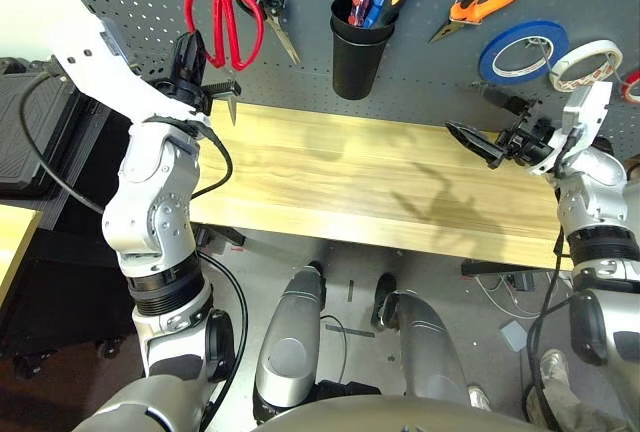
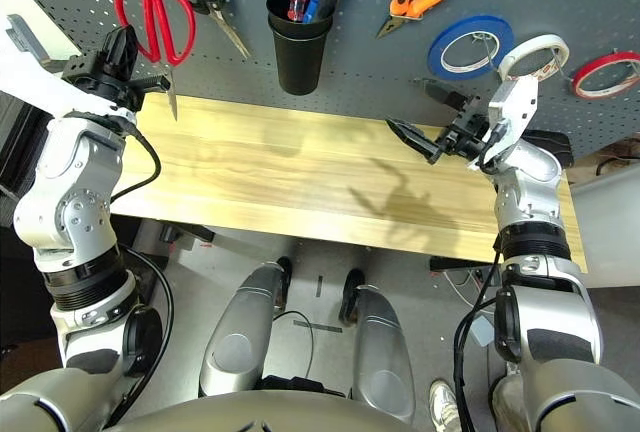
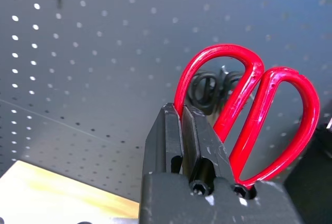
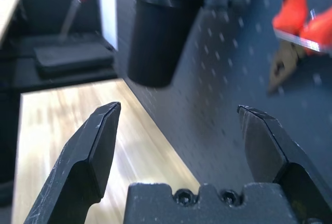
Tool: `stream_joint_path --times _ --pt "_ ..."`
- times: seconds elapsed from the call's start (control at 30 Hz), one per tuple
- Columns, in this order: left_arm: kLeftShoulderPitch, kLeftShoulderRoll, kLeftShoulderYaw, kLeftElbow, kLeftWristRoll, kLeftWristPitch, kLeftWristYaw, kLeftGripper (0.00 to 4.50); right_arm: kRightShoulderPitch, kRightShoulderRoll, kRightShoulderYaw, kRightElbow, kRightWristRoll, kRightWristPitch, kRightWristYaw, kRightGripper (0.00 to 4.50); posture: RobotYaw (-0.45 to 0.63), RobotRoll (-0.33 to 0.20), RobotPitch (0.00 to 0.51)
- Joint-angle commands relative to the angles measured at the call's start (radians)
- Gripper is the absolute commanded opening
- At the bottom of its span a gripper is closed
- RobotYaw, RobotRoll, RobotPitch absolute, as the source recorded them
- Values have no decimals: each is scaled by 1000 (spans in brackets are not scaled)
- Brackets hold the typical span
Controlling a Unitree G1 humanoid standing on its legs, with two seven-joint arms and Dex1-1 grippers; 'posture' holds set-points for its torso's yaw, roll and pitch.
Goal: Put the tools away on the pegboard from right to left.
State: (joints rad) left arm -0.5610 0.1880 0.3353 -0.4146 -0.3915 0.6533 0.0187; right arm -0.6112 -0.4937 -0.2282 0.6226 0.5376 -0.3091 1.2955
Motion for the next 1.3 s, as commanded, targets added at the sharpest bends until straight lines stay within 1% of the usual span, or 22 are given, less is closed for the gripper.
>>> stream_joint_path --times 0.03,0.17,0.37,0.6,0.83,1.13,1.3 --pt "-8 -1 -5 3 -11 -14 4 20 35 3 -18 -50 33 25 37 4500 348 0 253" --pt "-11 0 -8 13 -10 -20 2 20 46 -4 -20 -121 61 85 38 4500 340 0 251" --pt "-15 7 -4 34 -7 -30 -2 20 54 -67 -37 -262 117 232 38 4500 326 0 253" --pt "-29 12 -12 76 -4 -53 -6 20 37 -113 -49 -335 145 331 31 4500 309 0 253" --pt "-44 16 -30 112 3 -73 -12 20 13 -119 -53 -335 143 353 29 4500 302 0 252" --pt "-66 16 -53 152 7 -96 -16 20 8 -95 -43 -316 123 329 14 4500 300 0 253" --pt "-108 22 -68 263 31 -139 -28 20 1 -72 -34 -326 114 323 -2 4500 300 0 254"
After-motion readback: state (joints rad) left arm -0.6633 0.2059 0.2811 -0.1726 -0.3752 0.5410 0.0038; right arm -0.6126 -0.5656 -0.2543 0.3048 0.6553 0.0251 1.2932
